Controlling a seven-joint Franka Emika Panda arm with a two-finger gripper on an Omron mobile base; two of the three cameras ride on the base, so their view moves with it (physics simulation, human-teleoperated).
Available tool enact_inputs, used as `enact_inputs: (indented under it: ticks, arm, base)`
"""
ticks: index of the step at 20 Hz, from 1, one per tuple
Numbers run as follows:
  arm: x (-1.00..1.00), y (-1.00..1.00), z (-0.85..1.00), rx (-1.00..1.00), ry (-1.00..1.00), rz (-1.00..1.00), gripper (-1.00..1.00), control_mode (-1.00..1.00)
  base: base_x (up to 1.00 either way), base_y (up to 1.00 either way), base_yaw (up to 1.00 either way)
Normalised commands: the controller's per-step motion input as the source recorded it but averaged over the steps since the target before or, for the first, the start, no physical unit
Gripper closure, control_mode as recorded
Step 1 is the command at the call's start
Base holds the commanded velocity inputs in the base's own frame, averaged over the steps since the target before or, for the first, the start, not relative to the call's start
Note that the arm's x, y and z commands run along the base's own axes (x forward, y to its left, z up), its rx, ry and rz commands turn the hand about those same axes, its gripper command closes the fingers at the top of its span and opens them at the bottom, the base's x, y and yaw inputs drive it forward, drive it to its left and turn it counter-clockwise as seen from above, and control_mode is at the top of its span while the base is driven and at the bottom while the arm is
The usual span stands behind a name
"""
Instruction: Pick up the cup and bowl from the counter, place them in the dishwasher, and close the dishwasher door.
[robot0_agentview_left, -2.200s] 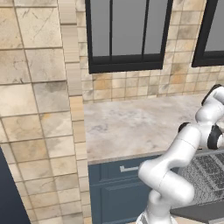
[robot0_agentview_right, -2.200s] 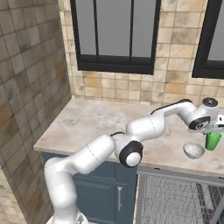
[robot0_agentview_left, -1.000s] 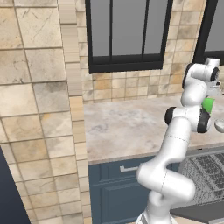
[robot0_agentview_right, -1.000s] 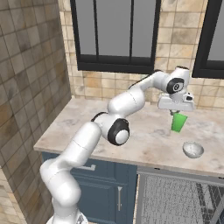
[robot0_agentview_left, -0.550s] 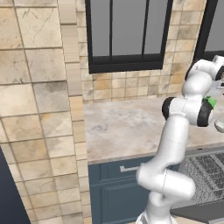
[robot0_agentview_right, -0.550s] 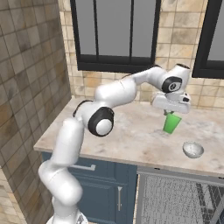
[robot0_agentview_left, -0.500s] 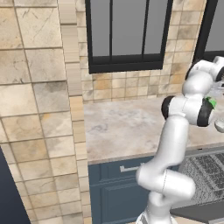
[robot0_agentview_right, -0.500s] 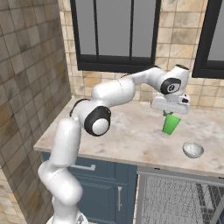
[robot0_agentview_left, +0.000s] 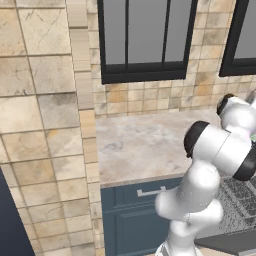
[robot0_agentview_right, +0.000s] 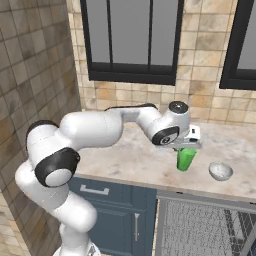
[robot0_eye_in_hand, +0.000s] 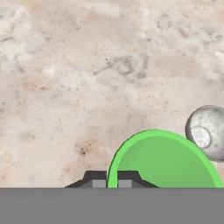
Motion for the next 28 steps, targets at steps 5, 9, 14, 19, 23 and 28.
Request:
enact_inputs:
  ticks: [5,9,14,19,23,28]
  arm:
    - [-0.85,0.00,0.03,-0.08,-0.34,-0.10,1.00,-1.00]
    - [-0.69,0.00,0.23,-0.01,-0.33,-0.08,1.00,-1.00]
    - [-0.46,0.00,0.35,-0.01,-0.25,-0.01,1.00,-1.00]
    - [-0.39,0.00,0.09,-0.01,-0.18,0.00,1.00,-1.00]
    - [-0.30,0.00,0.00,0.00,-0.08,0.00,1.00,-1.00]
    - [-0.33,0.00,0.00,0.00,-0.02,0.00,1.00,-1.00]
  base:
    - [0.00,0.00,0.00]
    - [0.00,0.00,0.00]
    - [0.00,0.00,0.00]
    - [0.00,0.00,0.00]
    - [0.00,0.00,0.00]
    - [0.00,0.00,0.00]
